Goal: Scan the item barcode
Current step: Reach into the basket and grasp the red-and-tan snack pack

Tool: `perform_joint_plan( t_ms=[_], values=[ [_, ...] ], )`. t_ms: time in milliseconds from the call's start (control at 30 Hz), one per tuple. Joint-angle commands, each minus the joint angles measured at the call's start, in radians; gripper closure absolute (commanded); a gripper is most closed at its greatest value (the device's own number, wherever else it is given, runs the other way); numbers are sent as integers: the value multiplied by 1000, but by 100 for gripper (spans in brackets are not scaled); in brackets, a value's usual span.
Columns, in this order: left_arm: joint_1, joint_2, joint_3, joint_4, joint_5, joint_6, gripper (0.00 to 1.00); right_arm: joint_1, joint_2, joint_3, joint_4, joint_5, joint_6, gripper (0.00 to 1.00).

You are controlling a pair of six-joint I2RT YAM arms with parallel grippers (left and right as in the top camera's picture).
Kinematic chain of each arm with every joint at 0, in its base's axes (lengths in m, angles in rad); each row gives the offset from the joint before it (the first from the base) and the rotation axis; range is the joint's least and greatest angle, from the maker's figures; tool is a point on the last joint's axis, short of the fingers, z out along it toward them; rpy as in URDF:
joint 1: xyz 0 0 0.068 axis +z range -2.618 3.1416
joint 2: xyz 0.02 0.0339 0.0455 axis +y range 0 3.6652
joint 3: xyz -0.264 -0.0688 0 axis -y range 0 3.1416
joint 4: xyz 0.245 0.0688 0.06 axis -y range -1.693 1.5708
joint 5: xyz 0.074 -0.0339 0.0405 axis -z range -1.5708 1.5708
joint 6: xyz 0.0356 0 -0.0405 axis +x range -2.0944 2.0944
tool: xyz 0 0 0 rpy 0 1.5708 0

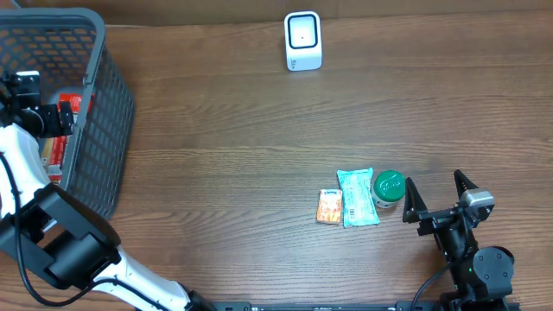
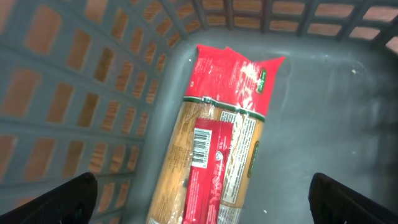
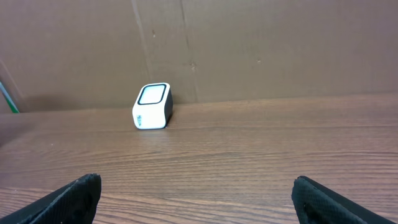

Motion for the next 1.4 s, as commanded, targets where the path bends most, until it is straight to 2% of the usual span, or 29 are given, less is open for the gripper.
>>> perform_joint_plan(
  t_ms=[0,100,400,867,933,1000,1033,1100,1133,1267,1367],
  values=[
    [25,60,-7,6,76,45,0,-3,-8,-11,5,1,2,0],
    [45,108,-7,11,149,61,0,-3,-8,-11,5,1,2,0],
    [90,182,-7,47,216,60,0,-3,-8,-11,5,1,2,0],
    [114,290,-7,-17,201,59,0,-3,-8,-11,5,1,2,0],
    [113,290,-7,-25,200,59,3,-3,-8,-11,5,2,2,0],
    [112,290,-7,-34,200,59,9,-3,-8,-11,5,2,2,0],
    [111,290,-7,-43,200,59,16,-3,-8,-11,5,2,2,0],
    [111,290,-7,-58,199,60,32,-3,-8,-11,5,1,2,0],
    [111,290,-7,-66,199,60,49,-3,-8,-11,5,1,2,0],
    [110,289,-7,-68,200,59,63,-3,-8,-11,5,1,2,0],
    [109,287,0,-68,199,54,89,-3,-8,-11,5,1,2,0]
  ],
)
